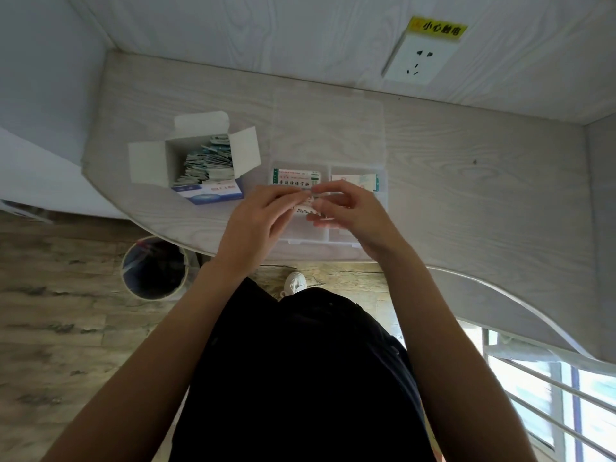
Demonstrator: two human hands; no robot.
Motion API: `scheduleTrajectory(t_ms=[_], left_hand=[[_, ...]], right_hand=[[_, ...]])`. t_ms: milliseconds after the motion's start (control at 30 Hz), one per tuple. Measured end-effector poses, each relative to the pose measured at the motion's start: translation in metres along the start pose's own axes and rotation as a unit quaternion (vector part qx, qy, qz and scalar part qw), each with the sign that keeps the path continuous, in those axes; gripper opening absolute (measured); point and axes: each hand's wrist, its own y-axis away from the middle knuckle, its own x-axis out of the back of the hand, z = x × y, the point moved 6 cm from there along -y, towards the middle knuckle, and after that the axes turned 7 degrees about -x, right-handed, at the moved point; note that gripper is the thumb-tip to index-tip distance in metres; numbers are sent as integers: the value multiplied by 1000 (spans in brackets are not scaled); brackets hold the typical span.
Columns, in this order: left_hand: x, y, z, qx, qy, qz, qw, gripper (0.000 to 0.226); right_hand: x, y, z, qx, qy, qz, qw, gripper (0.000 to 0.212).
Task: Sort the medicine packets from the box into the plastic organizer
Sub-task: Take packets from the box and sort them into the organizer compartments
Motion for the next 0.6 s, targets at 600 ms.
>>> scheduleTrajectory(t_ms=[600], left_hand=[[-16, 5, -44, 199, -96, -109, 969, 18]], right_hand=[[-17, -35, -8, 99, 563, 225, 789, 18]])
